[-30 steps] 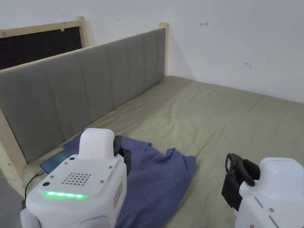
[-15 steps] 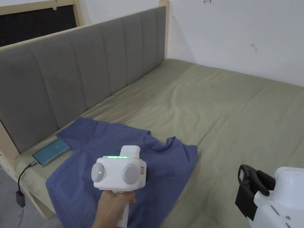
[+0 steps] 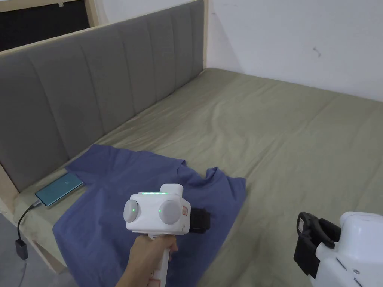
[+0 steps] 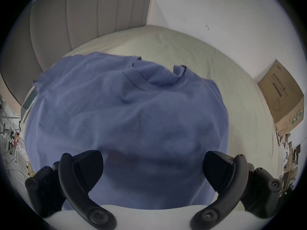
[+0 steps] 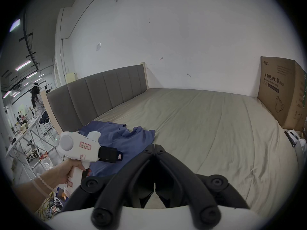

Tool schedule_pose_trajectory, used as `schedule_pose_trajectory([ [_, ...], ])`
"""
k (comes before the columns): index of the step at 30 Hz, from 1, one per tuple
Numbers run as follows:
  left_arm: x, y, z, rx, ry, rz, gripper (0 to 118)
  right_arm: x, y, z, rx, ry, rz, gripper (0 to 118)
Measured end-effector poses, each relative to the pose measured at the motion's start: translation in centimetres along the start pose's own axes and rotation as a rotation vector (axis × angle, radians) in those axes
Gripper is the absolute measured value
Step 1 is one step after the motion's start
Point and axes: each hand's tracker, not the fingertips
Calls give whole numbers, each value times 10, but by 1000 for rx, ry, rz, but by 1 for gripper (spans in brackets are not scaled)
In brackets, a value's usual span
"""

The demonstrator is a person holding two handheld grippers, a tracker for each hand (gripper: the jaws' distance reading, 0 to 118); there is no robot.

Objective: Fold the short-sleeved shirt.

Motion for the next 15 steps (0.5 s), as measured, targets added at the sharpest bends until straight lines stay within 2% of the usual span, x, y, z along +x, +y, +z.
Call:
schedule_pose_trajectory([
  [2,5,-3,-12,-60,1,-10,117,0,-1,-1,-8,2,7,0],
  [4,12,-8,-15,-30,73,-64,115,0,-3,-2,-18,1,10,0],
  [6,16,-6,-15,-47,78,-57,109,2,-5,-5,-32,3,0,0],
  [9,12,2,-8,-56,73,-33,73,6,-8,-7,-51,4,-20,0],
  [10,11,5,-4,-53,74,-31,50,7,-9,-8,-55,4,-25,0],
  [12,6,7,2,-44,83,-18,12,8,-10,-8,-59,2,-36,0],
  [13,-1,6,3,-36,100,1,6,8,-11,-7,-61,7,-45,0],
  [14,-6,5,2,-34,131,21,6,9,-11,-6,-62,13,-54,0],
  [15,-13,4,0,-52,90,48,6,9,-12,-4,-62,20,-63,0],
])
